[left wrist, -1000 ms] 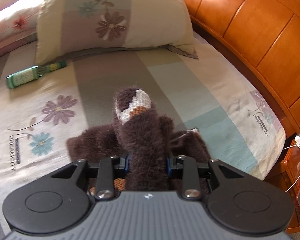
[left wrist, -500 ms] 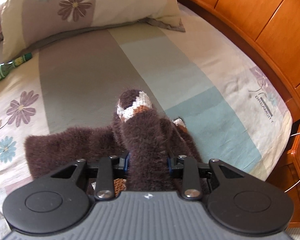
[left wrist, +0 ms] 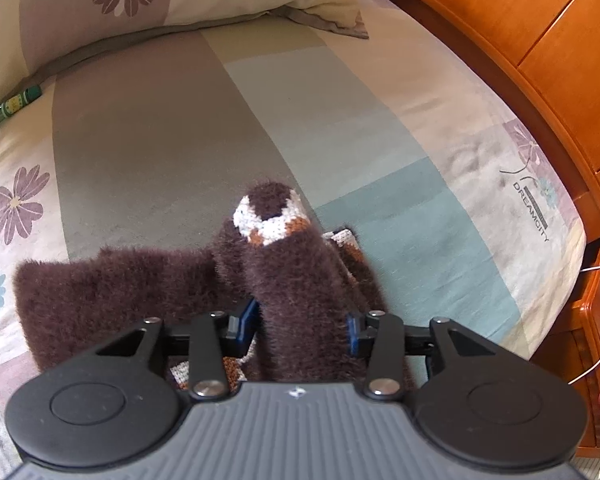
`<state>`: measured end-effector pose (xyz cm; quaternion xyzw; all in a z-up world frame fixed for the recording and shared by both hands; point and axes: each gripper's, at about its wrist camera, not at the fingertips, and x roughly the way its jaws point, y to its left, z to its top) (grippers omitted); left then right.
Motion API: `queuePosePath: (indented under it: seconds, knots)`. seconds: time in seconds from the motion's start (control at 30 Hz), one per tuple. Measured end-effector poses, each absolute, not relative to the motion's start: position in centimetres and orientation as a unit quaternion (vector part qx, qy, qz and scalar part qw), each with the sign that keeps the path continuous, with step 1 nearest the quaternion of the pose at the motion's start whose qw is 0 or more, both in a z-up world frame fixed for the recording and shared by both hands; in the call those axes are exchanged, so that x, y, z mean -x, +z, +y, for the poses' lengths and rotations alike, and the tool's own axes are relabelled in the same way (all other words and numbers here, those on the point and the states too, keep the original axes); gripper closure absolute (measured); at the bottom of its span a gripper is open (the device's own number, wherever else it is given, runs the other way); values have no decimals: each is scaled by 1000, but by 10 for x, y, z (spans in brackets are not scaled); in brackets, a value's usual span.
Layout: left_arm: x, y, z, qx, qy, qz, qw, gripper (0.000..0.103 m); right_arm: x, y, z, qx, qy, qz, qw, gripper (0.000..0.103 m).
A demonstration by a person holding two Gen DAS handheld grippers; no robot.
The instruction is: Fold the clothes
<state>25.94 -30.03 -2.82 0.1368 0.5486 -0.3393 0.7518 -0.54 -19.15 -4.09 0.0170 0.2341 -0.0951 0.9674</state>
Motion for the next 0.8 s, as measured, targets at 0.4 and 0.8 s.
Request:
queuePosePath:
  seconds: [0.4,0.8]
  knots:
    - [-258,5,-273,-70,-388,524,755,52,15,-48,-223,-109,-61,233,964,68]
    - [-232,-7,-161,-1,-422,509,751,51,14,-86,-335,-444,82,207,868,23]
